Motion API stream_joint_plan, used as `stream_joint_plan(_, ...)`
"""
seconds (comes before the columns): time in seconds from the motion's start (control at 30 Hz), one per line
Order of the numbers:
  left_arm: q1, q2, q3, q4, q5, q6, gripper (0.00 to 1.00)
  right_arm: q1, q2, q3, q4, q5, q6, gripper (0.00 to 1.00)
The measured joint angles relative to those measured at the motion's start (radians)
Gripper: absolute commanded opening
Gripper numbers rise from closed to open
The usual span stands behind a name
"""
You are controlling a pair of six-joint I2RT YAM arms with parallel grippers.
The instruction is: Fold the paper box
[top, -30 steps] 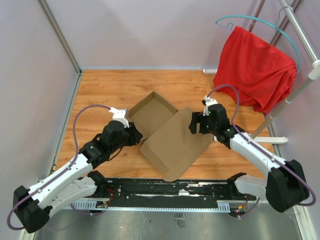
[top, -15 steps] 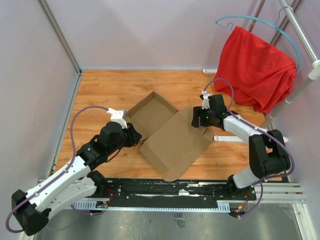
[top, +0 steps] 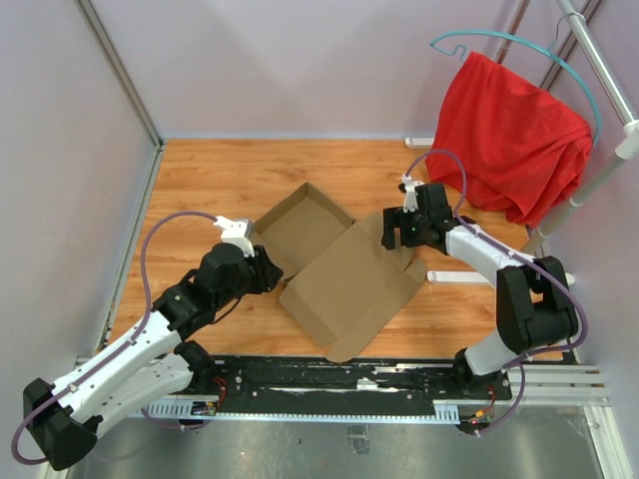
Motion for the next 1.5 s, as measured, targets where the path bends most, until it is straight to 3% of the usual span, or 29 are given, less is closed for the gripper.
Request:
stream_joint_plan(0.43, 0.0, -0.01, 0.0, -0.006, -0.004, 0.0, 0.43, 0.0, 0.033, 0.054, -0.015, 0.05, -0.012, 0.8)
stream_joint_plan(0.63, 0.002, 0.031, -0.013, 0.04, -0.017, 0.021, 0.51, 0.0, -0.048, 0.008, -0.027, 0.062, 0.044, 0.76)
stream_joint_plan(0.73, 0.06, 0.129, 0.011, 0.075, -0.016, 0.053, 0.53, 0.011, -0.157, -0.035, -0.05, 0.088, 0.076, 0.76)
stream_joint_plan(0.87, 0.231, 0.42, 0.156, 0.138, -0.022, 0.098, 0.54, 0.049, -0.309, -0.093, -0.071, 0.103, 0.1, 0.76)
stream_joint_plan(1.1, 0.268, 0.853, 0.475, 0.182, -0.091, 0.199, 0.53, 0.079, -0.457, -0.148, -0.127, 0.088, 0.109, 0.76)
stream_joint_plan(1.3, 0.268, 1.013, 0.582, 0.167, -0.206, 0.297, 0.53, 0.079, -0.485, -0.152, -0.171, 0.074, 0.106, 0.76)
stream_joint_plan(1.5, 0.269, 1.054, 0.641, 0.164, -0.302, 0.376, 0.55, 0.079, -0.487, -0.172, -0.177, 0.065, 0.098, 0.76)
